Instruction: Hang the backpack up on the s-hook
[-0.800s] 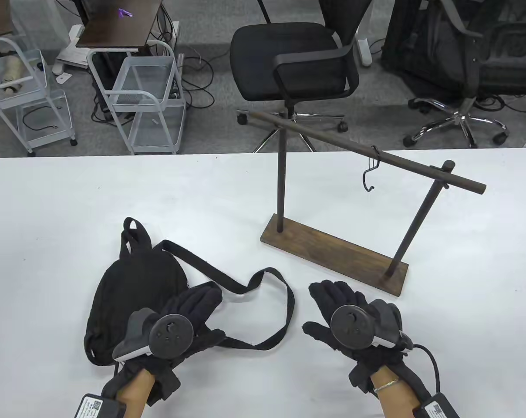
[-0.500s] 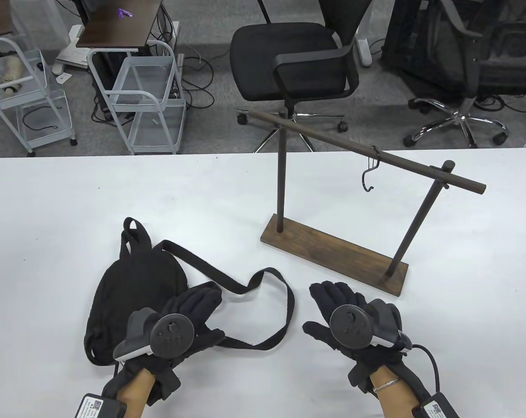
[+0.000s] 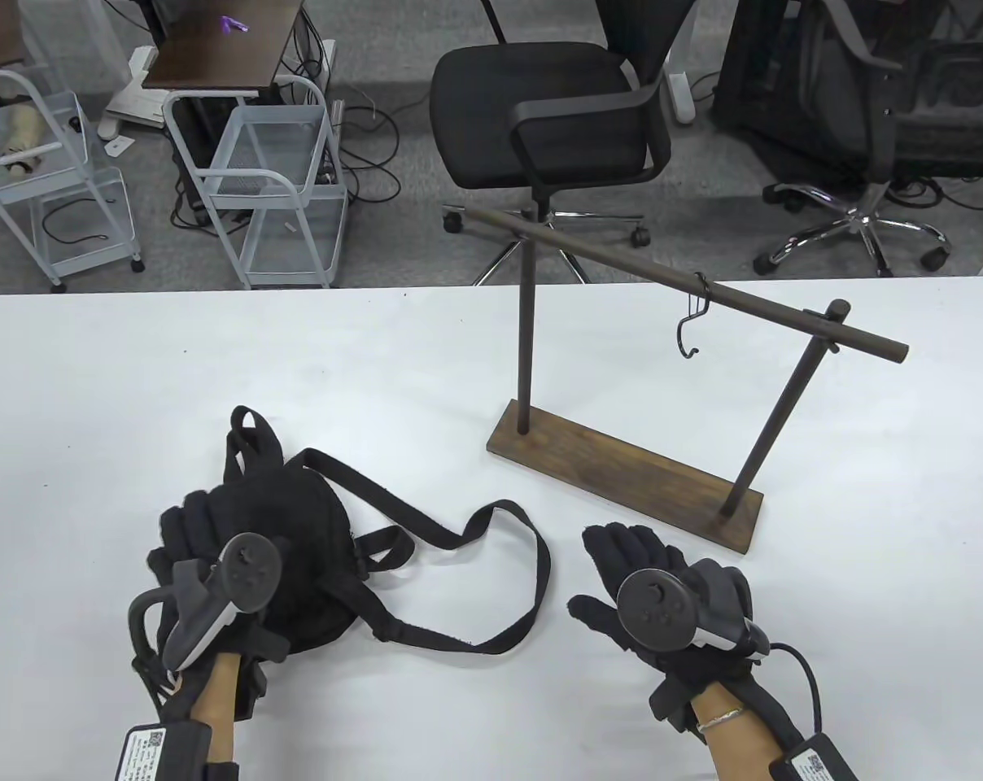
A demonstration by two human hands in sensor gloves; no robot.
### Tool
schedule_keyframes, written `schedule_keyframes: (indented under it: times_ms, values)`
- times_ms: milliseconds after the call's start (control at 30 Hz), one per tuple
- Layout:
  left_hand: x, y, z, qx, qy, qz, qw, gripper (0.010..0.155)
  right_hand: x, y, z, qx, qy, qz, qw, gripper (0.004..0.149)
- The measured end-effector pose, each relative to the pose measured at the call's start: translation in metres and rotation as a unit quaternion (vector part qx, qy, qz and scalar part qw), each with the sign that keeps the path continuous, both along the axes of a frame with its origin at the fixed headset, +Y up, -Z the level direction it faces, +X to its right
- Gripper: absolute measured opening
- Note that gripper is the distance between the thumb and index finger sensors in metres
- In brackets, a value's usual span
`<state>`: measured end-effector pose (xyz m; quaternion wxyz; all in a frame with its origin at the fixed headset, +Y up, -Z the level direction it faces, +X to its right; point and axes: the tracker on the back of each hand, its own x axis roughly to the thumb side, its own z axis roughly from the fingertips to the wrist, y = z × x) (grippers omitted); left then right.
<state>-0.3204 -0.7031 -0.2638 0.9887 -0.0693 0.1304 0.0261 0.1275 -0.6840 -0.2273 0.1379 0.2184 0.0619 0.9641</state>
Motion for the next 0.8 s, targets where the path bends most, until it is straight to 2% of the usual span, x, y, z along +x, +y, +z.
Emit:
schedule_keyframes:
  times_ms: [133,233,300,367,467,633,800]
  values:
    - [-0.030,-0.018,0.001,-0.101,0.069,0.096,0.988,0.091,0.000,0.000,0.000,-0.004,0.000,-0.003,1.000,0.080]
    - [-0.038,-0.025,0.003,-0.132,0.077,0.155,0.976,0.090,0.000,0.000,0.002,-0.006,0.009,-0.010,1.000,0.080]
    - [-0.037,-0.029,0.002,-0.157,0.079,0.144,0.974,0.089,-0.001,0.000,0.003,-0.011,0.017,-0.019,1.000,0.079]
    - [-0.032,-0.031,-0.001,-0.178,0.064,0.086,0.978,0.088,-0.001,-0.001,0.003,-0.015,0.018,-0.021,0.999,0.079]
    - [-0.030,-0.030,-0.004,-0.179,0.074,0.058,0.979,0.089,0.000,-0.001,0.002,-0.011,0.013,-0.014,1.000,0.078]
    - [-0.042,-0.031,-0.002,-0.174,0.140,0.094,0.970,0.091,0.004,-0.002,0.001,-0.015,0.000,-0.021,1.000,0.078]
    - [-0.051,-0.025,0.001,-0.126,0.161,0.159,0.966,0.078,0.004,-0.003,0.000,-0.019,-0.002,-0.017,1.000,0.078]
